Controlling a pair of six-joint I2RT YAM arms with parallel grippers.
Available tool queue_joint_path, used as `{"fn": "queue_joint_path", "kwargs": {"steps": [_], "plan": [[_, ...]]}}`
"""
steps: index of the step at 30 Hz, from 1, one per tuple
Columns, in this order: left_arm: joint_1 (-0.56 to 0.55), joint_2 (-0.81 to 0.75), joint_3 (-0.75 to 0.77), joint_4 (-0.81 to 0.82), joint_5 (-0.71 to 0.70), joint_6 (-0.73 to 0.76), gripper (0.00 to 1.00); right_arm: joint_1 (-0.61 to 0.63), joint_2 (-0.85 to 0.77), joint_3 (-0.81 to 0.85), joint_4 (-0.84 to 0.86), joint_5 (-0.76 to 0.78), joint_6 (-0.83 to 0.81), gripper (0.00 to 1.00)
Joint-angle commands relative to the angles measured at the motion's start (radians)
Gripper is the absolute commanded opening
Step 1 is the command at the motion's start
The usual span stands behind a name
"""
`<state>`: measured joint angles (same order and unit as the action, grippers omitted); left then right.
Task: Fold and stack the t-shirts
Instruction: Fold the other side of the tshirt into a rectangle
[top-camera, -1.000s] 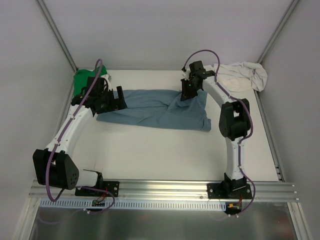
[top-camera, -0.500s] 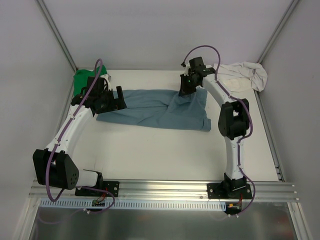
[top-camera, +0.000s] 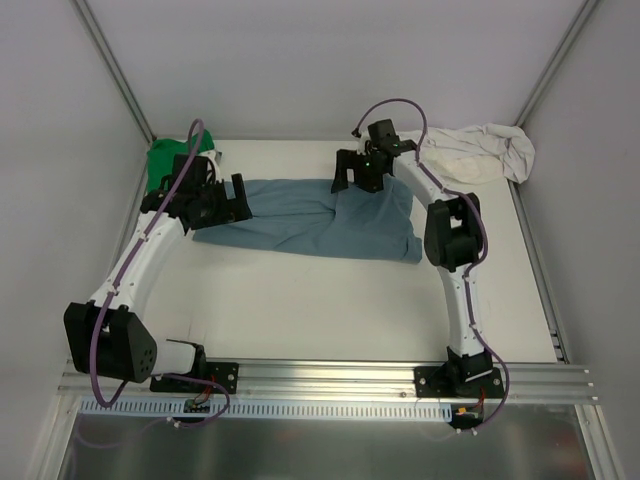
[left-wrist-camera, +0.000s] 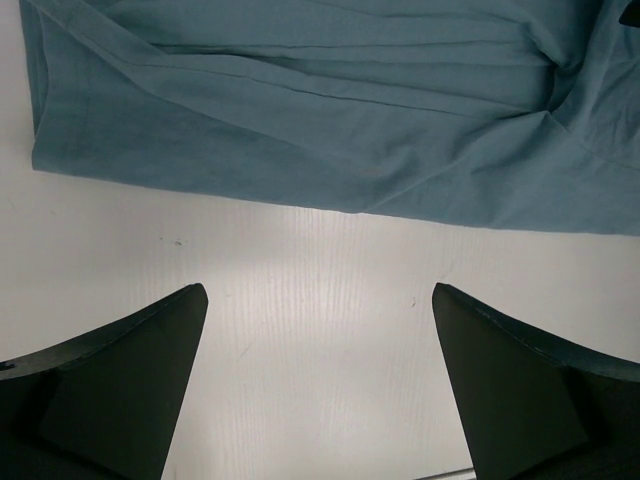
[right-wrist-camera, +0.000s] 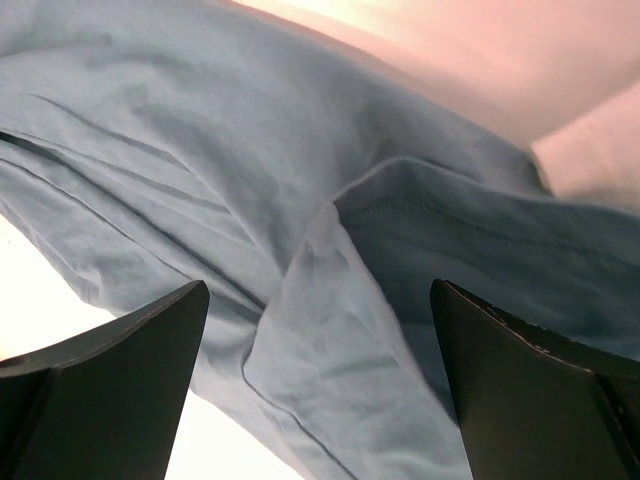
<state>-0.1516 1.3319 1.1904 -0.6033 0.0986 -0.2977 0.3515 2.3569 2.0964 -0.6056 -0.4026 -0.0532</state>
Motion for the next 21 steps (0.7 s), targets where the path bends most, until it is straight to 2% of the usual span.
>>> {"fn": "queue_joint_path", "kwargs": {"steps": [1, 7, 14, 17, 18, 20, 21], "plan": [[-0.011, -0.049, -0.009, -0.038, -0.019, 0.000, 0.99, 0.012, 0.007, 0.095, 0.059, -0.042, 0.032, 0.99], [-0.017, -0.073, -0.034, -0.027, -0.020, -0.015, 0.99, -0.014, -0.036, 0.186, 0.064, -0.041, 0.024, 1.00], [-0.019, -0.148, -0.133, 0.147, 0.056, -0.050, 0.99, -0.156, -0.220, 0.179, 0.020, -0.015, -0.026, 0.99], [-0.019, -0.125, -0.146, 0.175, 0.105, -0.066, 0.99, -0.189, -0.393, 0.027, -0.023, -0.002, -0.056, 0.99], [-0.019, -0.113, -0.143, 0.186, 0.127, -0.063, 0.99, -0.190, -0.431, -0.096, -0.025, -0.002, -0.054, 1.00], [-0.020, -0.076, -0.132, 0.212, 0.191, -0.058, 0.99, -0.174, -0.507, -0.241, -0.022, -0.008, -0.048, 0.99], [-0.020, -0.056, -0.109, 0.221, 0.206, -0.052, 0.99, -0.160, -0.572, -0.380, -0.025, 0.013, -0.056, 0.99]]}}
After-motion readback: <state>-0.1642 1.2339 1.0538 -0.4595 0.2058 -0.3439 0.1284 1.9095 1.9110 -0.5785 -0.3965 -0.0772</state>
